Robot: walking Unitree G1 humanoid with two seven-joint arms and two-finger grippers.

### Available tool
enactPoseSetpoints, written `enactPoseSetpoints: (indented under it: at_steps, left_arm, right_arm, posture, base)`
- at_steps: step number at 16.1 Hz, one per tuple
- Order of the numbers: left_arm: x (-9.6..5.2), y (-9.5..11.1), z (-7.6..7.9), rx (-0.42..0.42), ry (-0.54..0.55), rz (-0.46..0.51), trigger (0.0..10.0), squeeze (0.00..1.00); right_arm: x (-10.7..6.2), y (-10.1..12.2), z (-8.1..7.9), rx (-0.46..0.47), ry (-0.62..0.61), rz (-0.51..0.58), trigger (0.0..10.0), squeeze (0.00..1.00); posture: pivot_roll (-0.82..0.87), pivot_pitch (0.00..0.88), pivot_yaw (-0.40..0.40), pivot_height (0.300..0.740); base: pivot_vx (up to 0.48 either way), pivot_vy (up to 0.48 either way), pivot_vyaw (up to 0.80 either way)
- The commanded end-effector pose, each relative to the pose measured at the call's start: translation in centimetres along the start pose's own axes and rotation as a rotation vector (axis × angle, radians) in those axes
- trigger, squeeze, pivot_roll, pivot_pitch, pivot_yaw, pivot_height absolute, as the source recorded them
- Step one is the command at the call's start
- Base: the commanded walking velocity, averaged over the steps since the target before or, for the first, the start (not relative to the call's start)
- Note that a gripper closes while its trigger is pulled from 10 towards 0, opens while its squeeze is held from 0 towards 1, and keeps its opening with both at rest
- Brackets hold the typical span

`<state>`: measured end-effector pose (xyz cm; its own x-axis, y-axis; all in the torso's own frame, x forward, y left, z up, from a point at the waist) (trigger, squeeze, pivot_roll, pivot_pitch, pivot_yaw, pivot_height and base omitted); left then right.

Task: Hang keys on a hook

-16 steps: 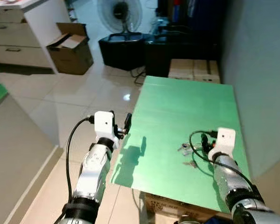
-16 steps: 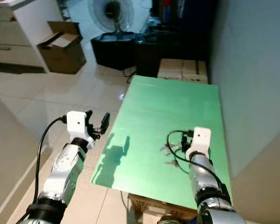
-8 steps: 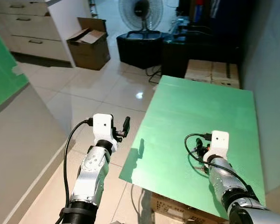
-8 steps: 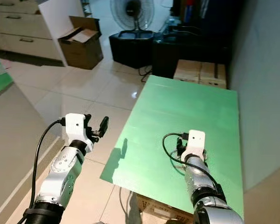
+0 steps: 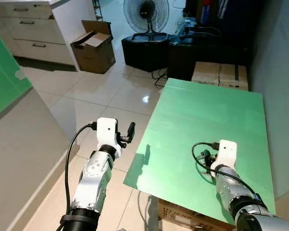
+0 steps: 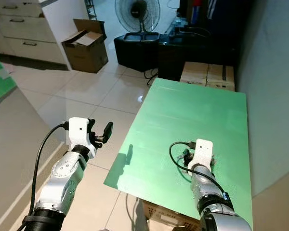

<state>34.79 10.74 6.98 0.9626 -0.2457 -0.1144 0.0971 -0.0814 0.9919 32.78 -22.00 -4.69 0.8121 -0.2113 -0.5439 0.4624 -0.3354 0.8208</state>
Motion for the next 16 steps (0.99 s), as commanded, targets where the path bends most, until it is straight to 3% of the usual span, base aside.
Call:
enactPoseSetpoints:
  at_steps: [1, 6, 9, 12, 14, 16]
  left_arm:
    - [0.0, 0.6, -0.2, 0.015, -0.008, 0.012, 10.0, 0.0]
    - [0.2, 0.1, -0.4, 0.016, -0.007, -0.01, 10.0, 0.0]
    - [0.0, -1.3, 0.5, -0.012, -0.05, -0.051, 10.0, 0.0]
    - [-0.3, -3.5, 2.6, 0.025, -0.187, -0.099, 10.0, 0.0]
    - [-0.1, -4.5, 5.6, 0.106, -0.345, -0.139, 10.0, 0.0]
    - [0.4, -4.1, 6.0, 0.098, -0.347, -0.132, 10.0, 0.0]
  right_arm:
    - [0.1, -0.3, 0.2, 0.071, -0.024, -0.028, 10.0, 0.0]
    - [0.0, -0.1, 0.0, -0.025, -0.011, -0.006, 10.0, 0.0]
    - [-0.1, -0.3, 0.0, -0.075, -0.008, 0.003, 10.0, 0.0]
    - [-0.2, 0.1, -0.3, -0.089, 0.006, 0.033, 10.0, 0.0]
    - [-0.2, 0.5, -0.5, -0.113, 0.011, 0.056, 10.0, 0.0]
    - [-0.2, 0.7, -0.5, -0.108, 0.008, 0.068, 10.0, 0.0]
  posture:
    - [-0.14, 0.021, 0.134, 0.74]
    - [-0.15, 0.027, 0.144, 0.74]
    - [-0.17, 0.031, 0.161, 0.74]
    - [-0.19, 0.032, 0.174, 0.74]
    - [-0.2, 0.026, 0.189, 0.74]
    - [-0.22, 0.019, 0.21, 0.74]
  base:
    - [0.0, 0.0, 0.0]
    - [0.0, 0.0, 0.0]
    - [0.0, 0.0, 0.0]
    - [0.0, 0.0, 0.0]
    - [0.0, 0.0, 0.0]
    - [0.0, 0.0, 0.0]
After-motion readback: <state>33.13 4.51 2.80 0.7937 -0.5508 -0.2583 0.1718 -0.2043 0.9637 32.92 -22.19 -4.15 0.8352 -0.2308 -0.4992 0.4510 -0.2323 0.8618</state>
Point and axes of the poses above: a point about 5 cm out from each wrist's last joint towards the gripper, its own x axis pointing out of the wrist towards the gripper, its own y axis along the axis of the wrist's last joint, z = x × y, the point moved 6 cm from there along x, pointing out of the wrist towards the gripper, and after that the axes turned 9 degrees about x, right-handed, at the moved point
